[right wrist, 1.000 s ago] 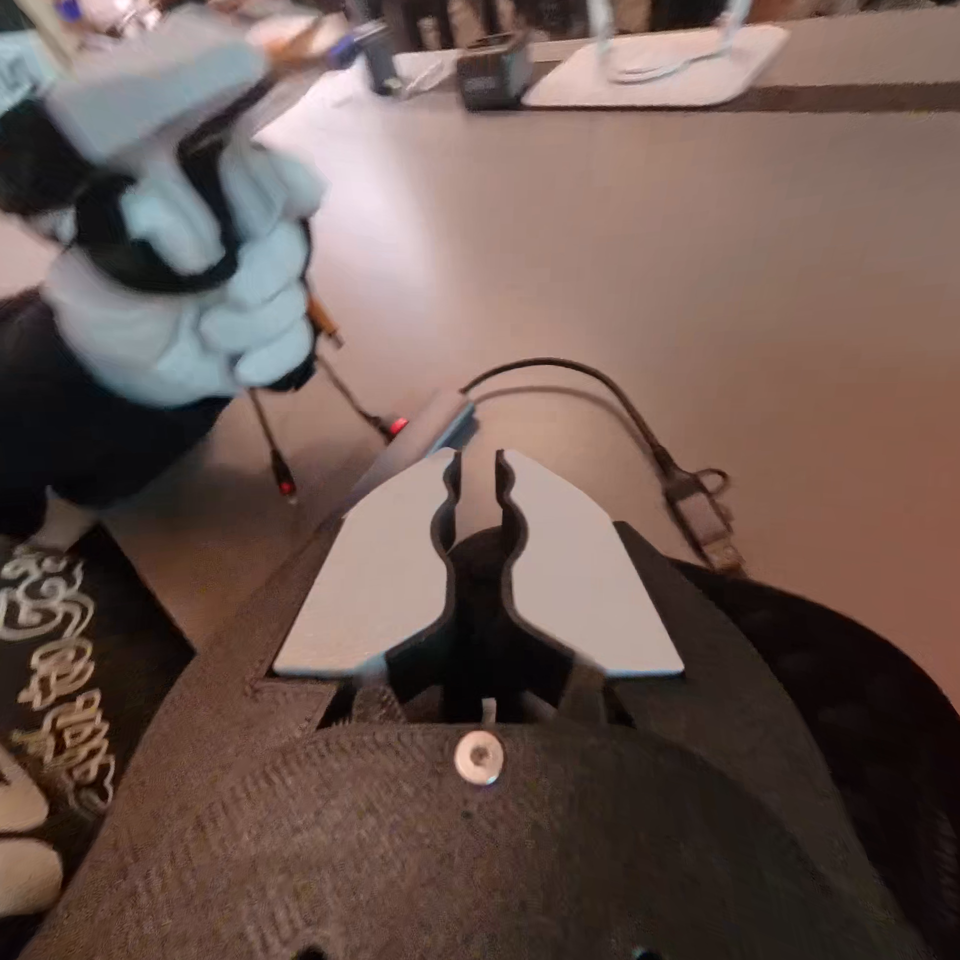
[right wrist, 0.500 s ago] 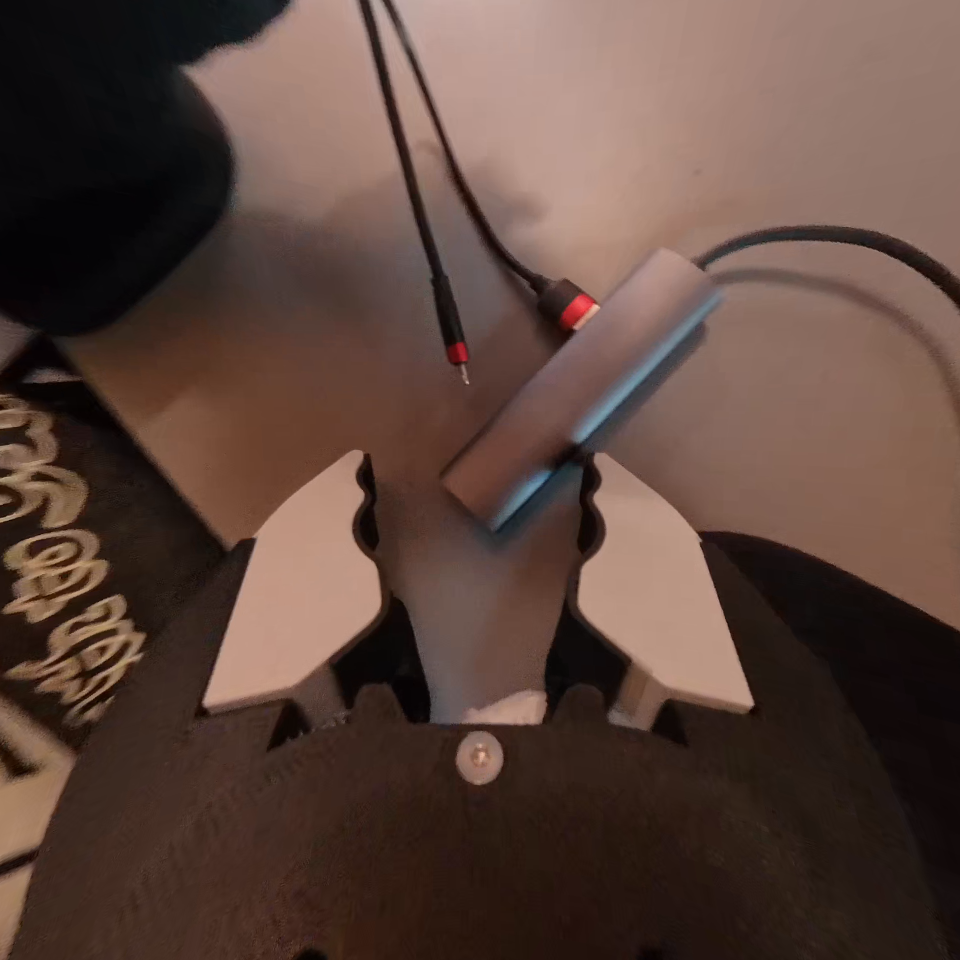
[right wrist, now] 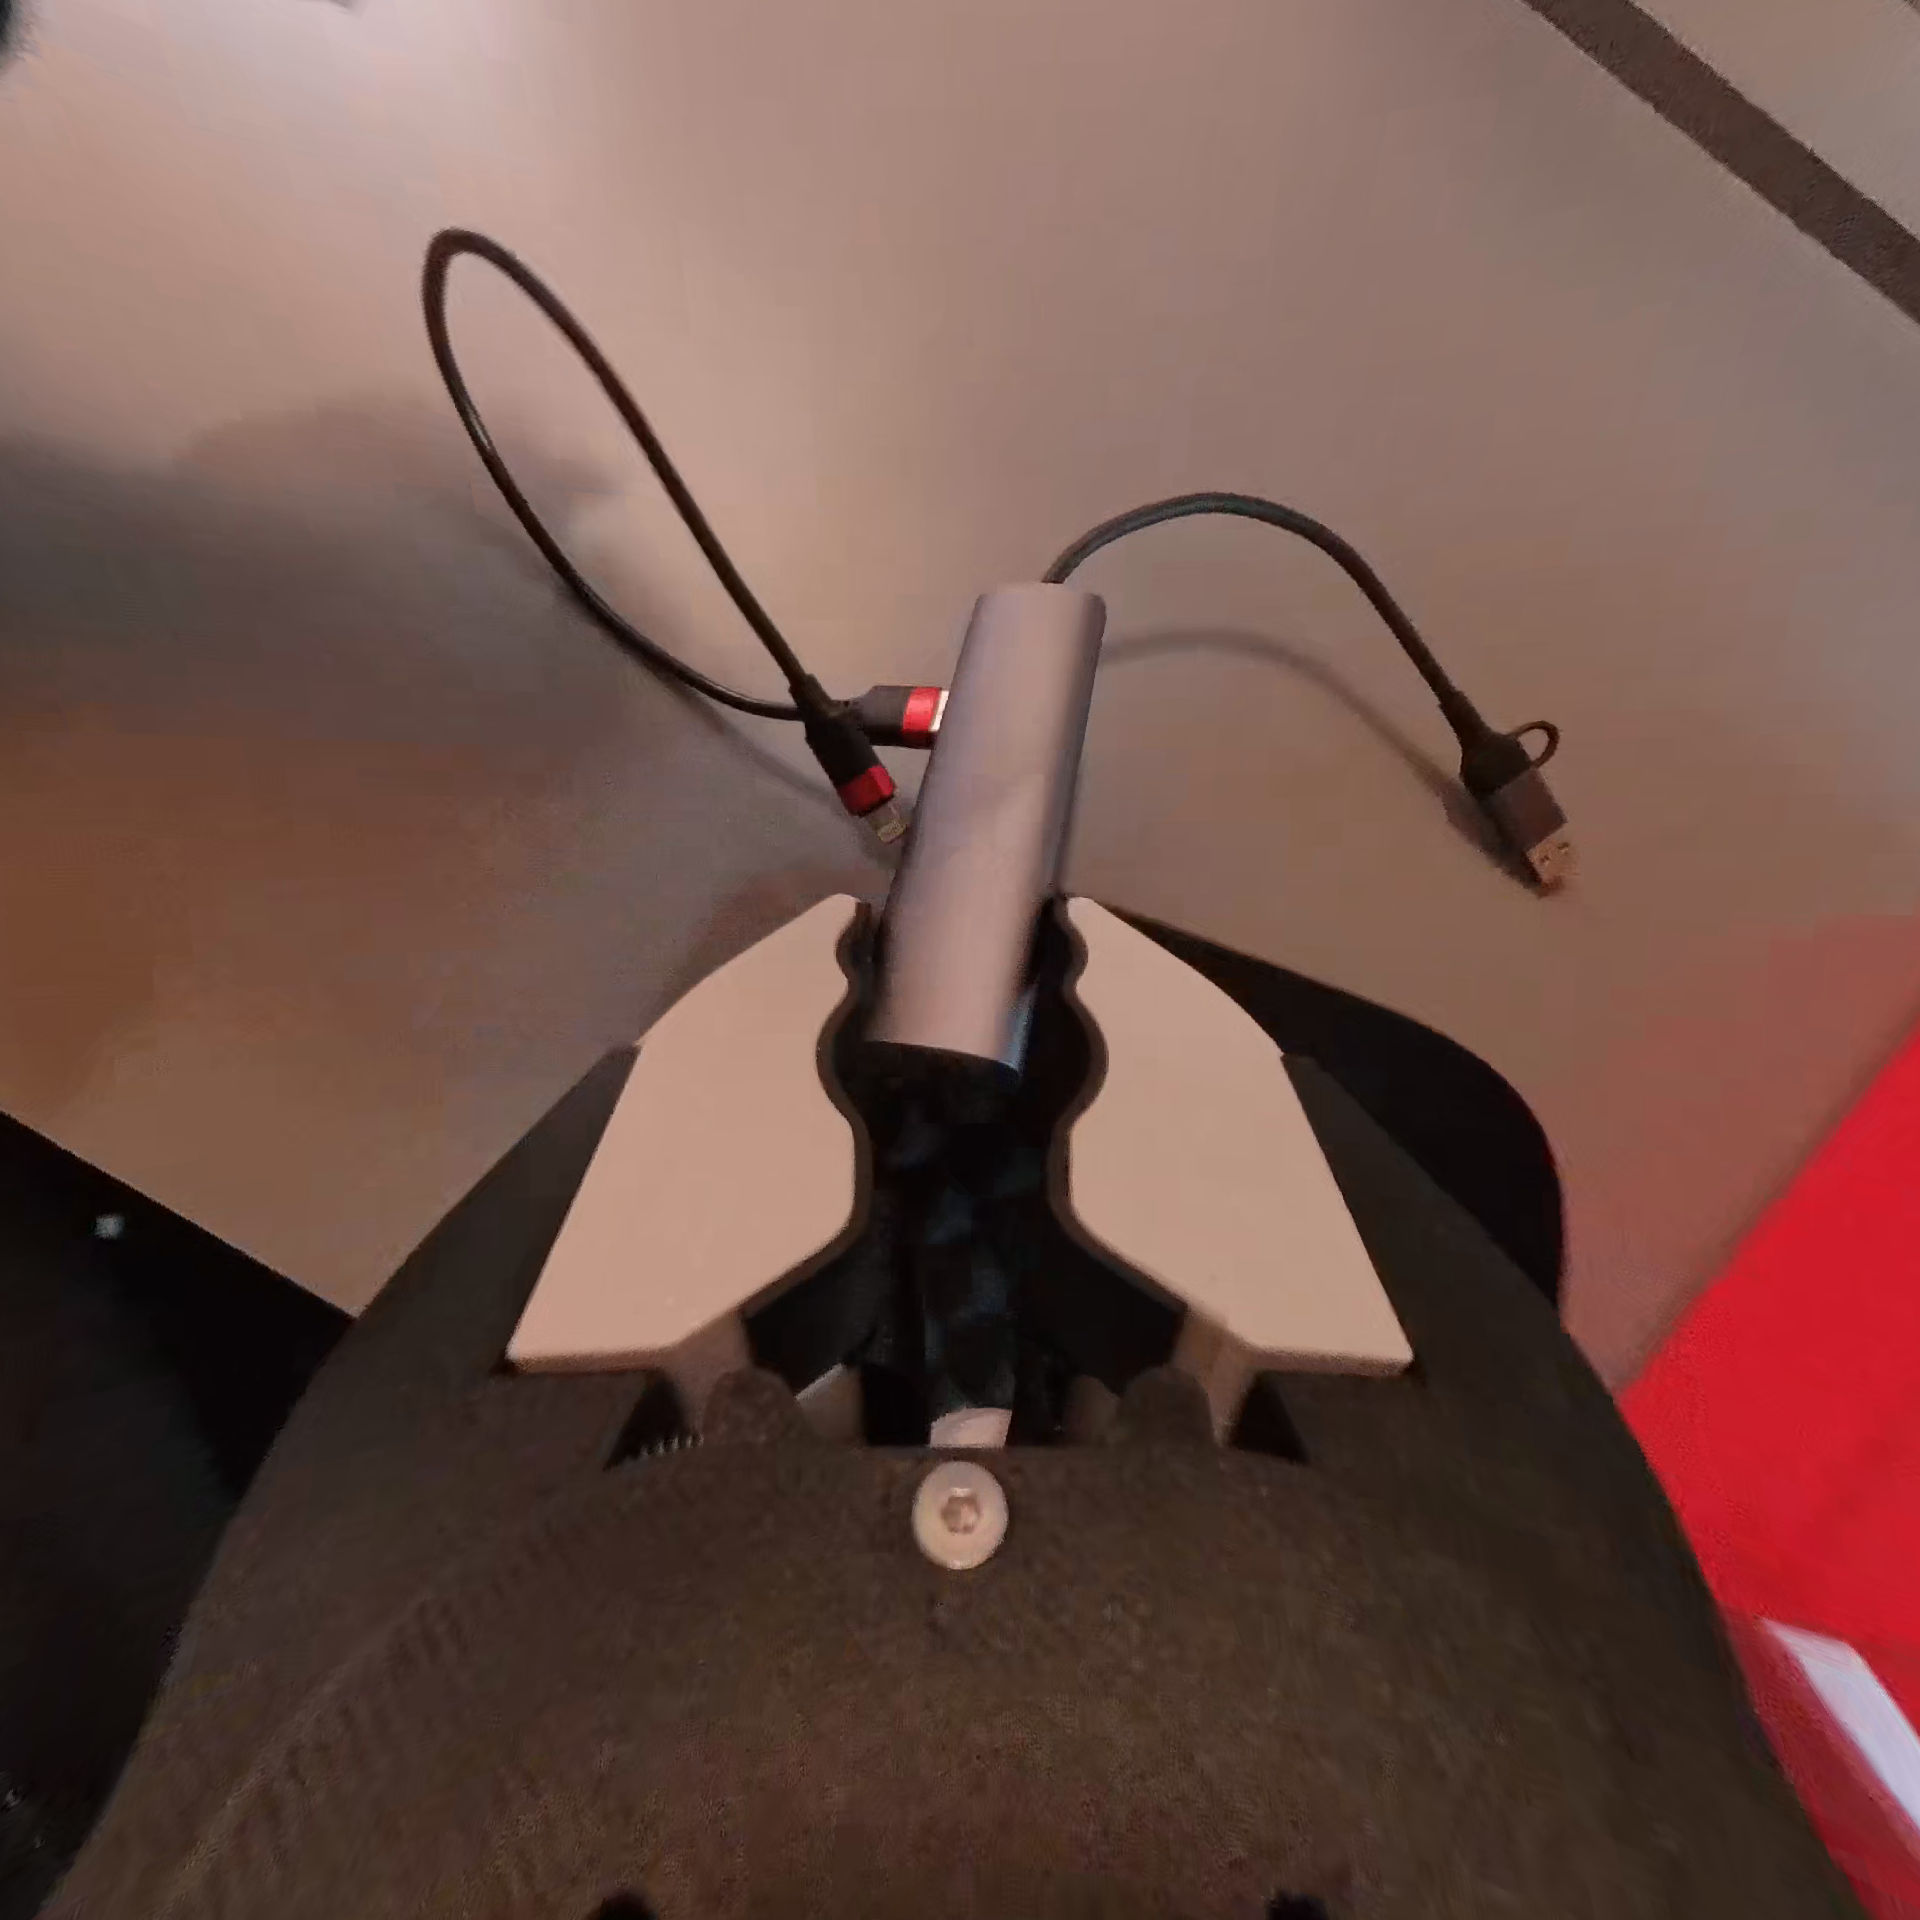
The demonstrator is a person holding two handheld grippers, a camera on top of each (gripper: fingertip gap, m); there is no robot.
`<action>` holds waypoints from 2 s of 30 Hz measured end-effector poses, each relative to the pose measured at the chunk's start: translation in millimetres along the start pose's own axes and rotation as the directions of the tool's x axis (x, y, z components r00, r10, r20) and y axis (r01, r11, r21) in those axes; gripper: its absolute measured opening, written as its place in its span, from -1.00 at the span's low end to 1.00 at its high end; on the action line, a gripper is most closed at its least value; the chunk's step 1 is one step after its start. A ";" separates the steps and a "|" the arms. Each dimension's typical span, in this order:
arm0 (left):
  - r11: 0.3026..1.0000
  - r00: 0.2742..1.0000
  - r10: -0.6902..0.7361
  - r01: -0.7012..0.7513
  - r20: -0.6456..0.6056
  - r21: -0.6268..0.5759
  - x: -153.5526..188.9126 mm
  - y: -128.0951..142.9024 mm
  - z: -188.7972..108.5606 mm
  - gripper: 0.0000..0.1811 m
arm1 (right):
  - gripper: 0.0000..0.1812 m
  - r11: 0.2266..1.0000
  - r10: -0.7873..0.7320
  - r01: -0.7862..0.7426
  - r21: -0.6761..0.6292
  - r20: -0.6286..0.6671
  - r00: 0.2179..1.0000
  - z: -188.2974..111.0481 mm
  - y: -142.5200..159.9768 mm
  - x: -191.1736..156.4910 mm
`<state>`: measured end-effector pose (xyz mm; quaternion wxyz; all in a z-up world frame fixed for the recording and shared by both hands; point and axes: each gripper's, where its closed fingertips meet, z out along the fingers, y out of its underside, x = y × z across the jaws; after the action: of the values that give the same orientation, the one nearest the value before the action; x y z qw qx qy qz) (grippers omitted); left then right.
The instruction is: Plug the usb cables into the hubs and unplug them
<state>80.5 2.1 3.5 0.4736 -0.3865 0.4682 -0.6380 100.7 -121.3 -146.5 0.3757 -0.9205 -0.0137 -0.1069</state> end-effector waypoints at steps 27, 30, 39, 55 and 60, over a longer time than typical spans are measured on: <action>0.991 0.993 0.108 -0.111 0.051 0.068 84.6 -37.6 -43.1 -0.84 | -0.34 0.960 0.085 -0.071 0.272 -0.043 0.995 -11.3 27.5 24.9; 0.990 0.990 0.018 -0.038 0.143 0.139 85.6 -24.1 -61.5 -0.84 | -0.35 0.951 0.097 -0.080 0.298 -0.043 0.994 -14.0 25.5 26.4; 0.987 0.974 -0.153 0.141 0.167 0.083 98.8 44.9 -49.8 -0.84 | -0.47 0.947 0.118 -0.104 0.305 -0.030 0.993 -13.1 22.7 28.4; 0.994 0.975 -0.042 0.063 0.216 -0.091 104.5 75.4 -20.4 -0.84 | -0.63 0.877 0.227 -0.245 0.414 0.092 0.970 -22.2 -13.3 25.8; 0.993 0.977 -0.082 0.097 0.198 -0.063 107.0 72.7 -23.4 -0.85 | -0.63 0.945 0.150 -0.167 0.280 0.081 0.985 -16.5 6.4 16.8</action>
<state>49.2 -104.1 -67.3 0.4738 -0.4847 0.4244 -0.6004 114.6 -138.3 -135.9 0.5116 -0.8573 0.0338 -0.0463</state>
